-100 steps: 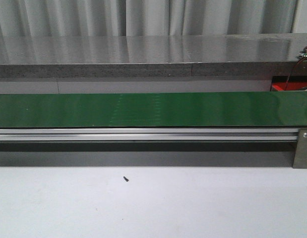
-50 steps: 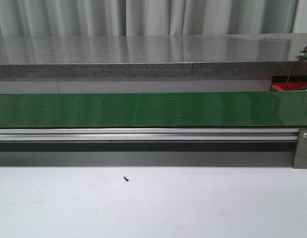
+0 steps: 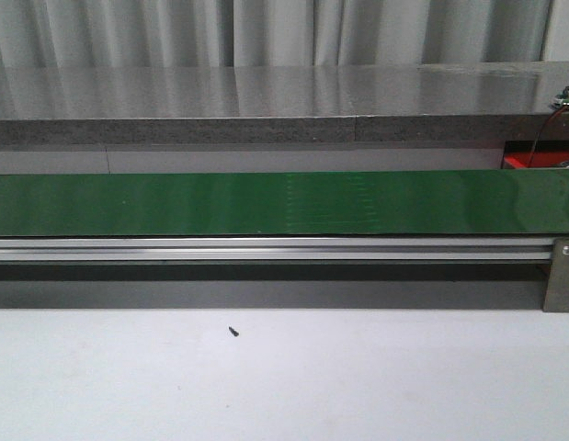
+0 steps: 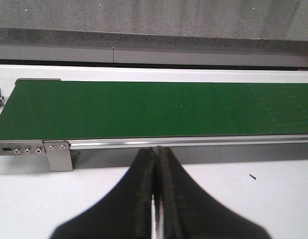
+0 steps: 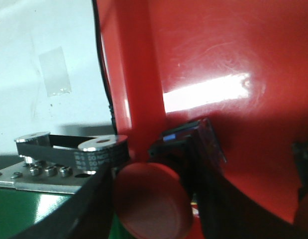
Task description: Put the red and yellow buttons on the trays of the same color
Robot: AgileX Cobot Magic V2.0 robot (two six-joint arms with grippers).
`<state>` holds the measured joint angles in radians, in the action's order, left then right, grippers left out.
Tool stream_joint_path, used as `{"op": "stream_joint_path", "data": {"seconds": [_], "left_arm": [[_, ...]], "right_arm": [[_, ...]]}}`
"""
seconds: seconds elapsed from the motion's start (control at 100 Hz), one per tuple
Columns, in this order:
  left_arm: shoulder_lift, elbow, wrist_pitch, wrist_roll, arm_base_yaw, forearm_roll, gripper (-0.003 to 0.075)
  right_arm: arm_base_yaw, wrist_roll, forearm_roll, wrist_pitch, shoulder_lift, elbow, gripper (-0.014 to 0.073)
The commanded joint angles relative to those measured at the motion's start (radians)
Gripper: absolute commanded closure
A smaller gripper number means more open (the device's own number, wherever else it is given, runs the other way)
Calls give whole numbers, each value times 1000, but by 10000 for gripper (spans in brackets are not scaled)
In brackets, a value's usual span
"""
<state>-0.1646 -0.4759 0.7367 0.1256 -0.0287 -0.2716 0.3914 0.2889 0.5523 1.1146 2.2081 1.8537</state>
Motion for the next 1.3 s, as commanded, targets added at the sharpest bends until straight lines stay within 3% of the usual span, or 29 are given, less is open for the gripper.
{"op": "stream_joint_path", "data": {"seconds": [0.0,0.19,0.29,0.68,0.81,0.93,1.15,1.29], "left_arm": [[-11,-23,-74,-2,-7,-21,740],[-11,-23,-74,-2,-7,-21,740],[-11,-23,-74,-2,-7,-21,740],[-11,-23,-74,-2,-7,-21,740],[-11,-23,-74,-2,-7,-21,740],[-11,-23,-74,-2,-7,-21,740],[-11,-23,-74,-2,-7,-21,740],[-11,-23,-74,-2,-7,-21,740]], "right_arm": [[5,4,46,-7,-64,29,396],[5,4,47,-7,-64,29,157],[5,4,53,-9,-66,29,76],[5,14,54,1,-160,29,65],[-3,24,-11,20,-207,29,67],[-20,24,-96,33,-257,28,155],[-59,26,-185,43,-353,-1,669],[-79,26,-192,-21,-452,-112,657]]}}
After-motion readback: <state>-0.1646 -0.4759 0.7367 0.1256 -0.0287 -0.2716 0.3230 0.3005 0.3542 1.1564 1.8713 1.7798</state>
